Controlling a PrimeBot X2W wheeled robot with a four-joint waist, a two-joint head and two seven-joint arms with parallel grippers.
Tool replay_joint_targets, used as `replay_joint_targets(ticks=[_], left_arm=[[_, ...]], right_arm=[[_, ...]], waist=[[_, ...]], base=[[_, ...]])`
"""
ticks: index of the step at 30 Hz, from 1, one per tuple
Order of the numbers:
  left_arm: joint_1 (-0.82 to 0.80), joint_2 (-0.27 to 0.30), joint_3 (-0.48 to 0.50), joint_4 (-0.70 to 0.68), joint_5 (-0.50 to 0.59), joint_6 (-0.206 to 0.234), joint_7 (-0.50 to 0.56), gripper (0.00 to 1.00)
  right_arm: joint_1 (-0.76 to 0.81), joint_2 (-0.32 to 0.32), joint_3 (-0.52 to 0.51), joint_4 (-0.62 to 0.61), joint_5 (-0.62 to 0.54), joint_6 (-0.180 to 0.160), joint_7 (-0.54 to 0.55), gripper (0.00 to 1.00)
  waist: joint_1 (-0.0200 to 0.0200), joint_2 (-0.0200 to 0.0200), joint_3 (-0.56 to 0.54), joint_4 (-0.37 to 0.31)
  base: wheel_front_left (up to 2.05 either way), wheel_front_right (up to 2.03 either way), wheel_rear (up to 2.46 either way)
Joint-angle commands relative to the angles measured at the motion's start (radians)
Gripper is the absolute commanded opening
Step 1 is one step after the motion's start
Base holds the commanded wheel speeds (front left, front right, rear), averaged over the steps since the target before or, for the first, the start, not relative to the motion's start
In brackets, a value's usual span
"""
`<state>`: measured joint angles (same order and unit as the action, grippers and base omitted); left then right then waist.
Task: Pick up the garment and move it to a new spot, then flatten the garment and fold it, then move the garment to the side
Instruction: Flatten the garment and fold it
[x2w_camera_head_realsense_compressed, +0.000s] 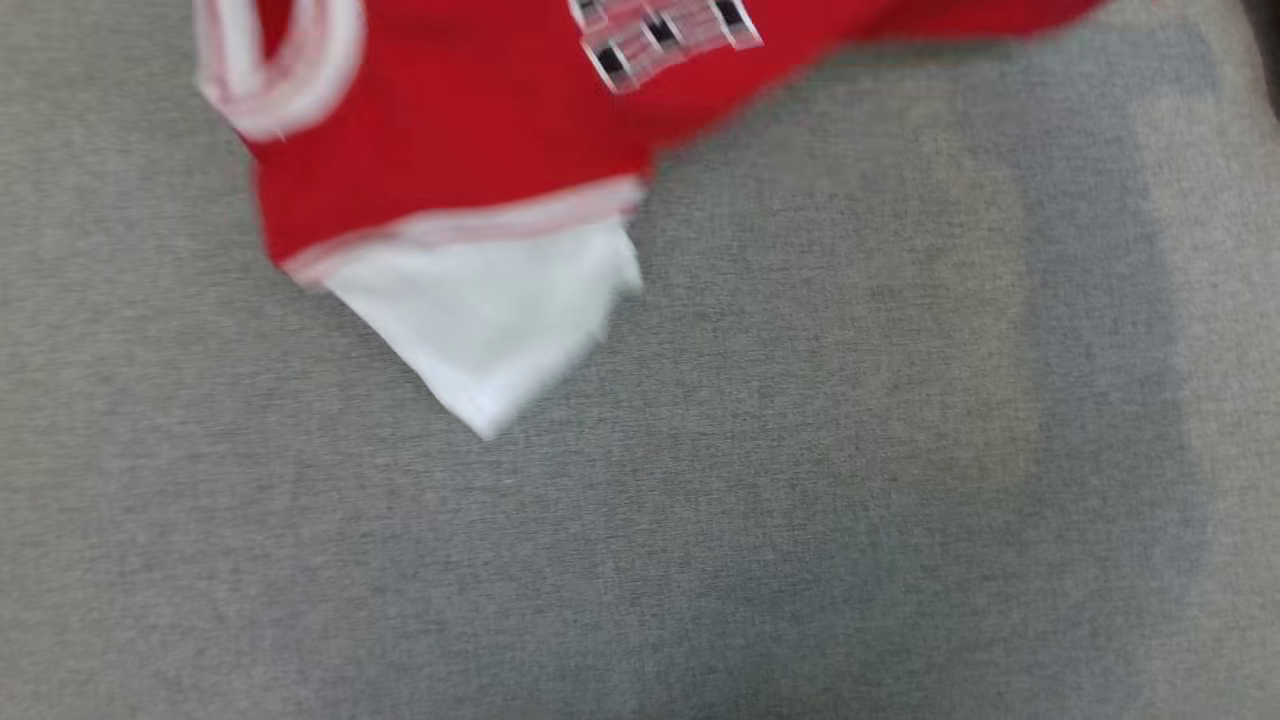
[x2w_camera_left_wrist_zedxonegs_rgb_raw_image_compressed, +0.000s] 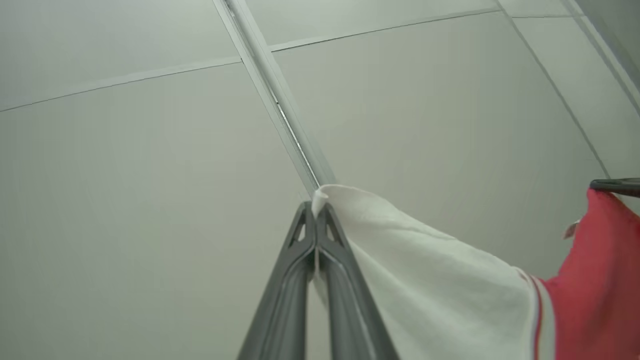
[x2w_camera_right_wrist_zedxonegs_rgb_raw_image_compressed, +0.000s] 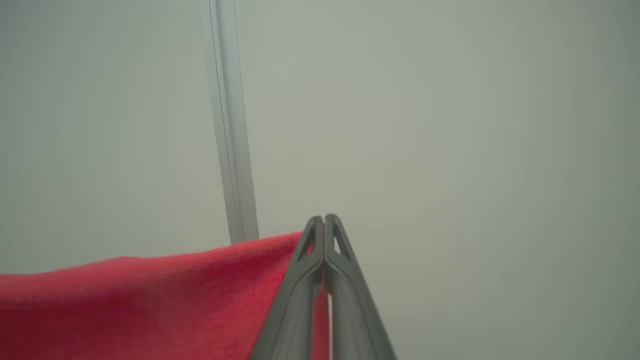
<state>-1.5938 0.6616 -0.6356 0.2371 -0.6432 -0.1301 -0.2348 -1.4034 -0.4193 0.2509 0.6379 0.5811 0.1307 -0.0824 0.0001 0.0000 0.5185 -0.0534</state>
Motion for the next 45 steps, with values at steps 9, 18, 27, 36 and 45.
replay_joint_targets(ticks=[9,18,27,36,45], left_arm=[[-0.310,-0.152,0.174,0.034,0.278,0.000,-0.028,0.00],[0.006,-0.140,0.140,-0.201,0.159,0.000,-0.030,0.00],[0.716,-0.105,0.184,-0.419,-0.005,0.000,-0.030,0.00],[1.344,-0.096,0.196,-0.573,-0.005,0.000,-0.030,0.00],[1.689,-0.123,0.203,-0.639,-0.014,0.000,-0.030,0.00]], right_arm=[[-0.281,0.121,-0.102,0.206,-0.229,0.000,-0.182,0.00],[-0.049,0.077,-0.125,-0.002,-0.295,0.000,-0.182,0.00],[0.473,-0.006,-0.156,-0.149,-0.203,-0.001,-0.182,0.00],[1.031,0.020,-0.307,-0.384,-0.148,-0.001,-0.182,0.00],[1.407,0.043,-0.424,-0.488,-0.137,-0.001,-0.182,0.00]], waist=[[-0.0001,0.0000,0.127,-0.074],[-0.0001,0.0000,0.173,0.024],[-0.0001,0.0000,0.098,0.082],[-0.0001,0.0000,-0.022,0.081],[-0.0001,0.0000,-0.137,0.073]], base=[[0.00,0.00,0.00],[0.00,0.00,0.00],[0.00,0.00,0.00],[0.00,0.00,0.00],[0.00,0.00,0.00]])
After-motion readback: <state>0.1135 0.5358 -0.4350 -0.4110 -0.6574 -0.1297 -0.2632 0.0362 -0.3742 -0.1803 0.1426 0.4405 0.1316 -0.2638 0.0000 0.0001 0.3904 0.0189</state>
